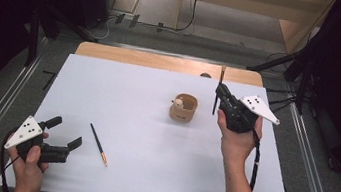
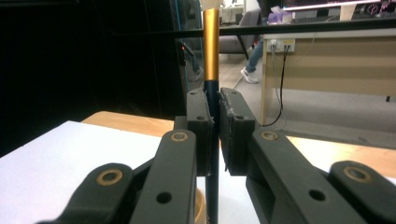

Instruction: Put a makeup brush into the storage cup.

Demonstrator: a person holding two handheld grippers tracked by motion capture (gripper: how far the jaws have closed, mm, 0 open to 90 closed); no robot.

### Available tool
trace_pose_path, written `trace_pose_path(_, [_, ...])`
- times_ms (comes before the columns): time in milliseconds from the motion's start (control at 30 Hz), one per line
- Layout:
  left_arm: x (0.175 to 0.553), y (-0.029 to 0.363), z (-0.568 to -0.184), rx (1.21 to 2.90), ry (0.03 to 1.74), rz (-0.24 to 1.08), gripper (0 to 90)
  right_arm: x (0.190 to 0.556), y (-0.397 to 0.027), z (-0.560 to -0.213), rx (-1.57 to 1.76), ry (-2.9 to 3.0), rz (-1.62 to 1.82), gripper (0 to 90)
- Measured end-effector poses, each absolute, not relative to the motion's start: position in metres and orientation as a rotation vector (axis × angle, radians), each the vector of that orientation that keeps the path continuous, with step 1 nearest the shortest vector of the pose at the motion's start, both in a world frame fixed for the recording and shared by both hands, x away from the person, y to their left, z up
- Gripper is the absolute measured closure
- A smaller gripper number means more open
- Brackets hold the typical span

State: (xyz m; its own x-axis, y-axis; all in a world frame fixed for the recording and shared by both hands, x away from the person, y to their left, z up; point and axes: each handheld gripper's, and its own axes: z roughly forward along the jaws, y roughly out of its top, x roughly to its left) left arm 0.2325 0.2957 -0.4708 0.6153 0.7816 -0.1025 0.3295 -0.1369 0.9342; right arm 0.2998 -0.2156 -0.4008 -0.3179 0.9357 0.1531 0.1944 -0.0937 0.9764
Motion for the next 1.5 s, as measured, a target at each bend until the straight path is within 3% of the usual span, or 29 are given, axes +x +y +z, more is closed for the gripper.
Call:
trace_pose_path(667, [0.232,0.297,-0.469,1.717,0.913,0.511,0.3,0.309,-0.195,-0.39,1.187,1.517,1.557,84.7])
trace_pose_path(1500, [0.232,0.298,-0.468,1.709,0.915,0.507,0.3,0.333,-0.172,-0.412,1.101,1.551,1.589,84.6])
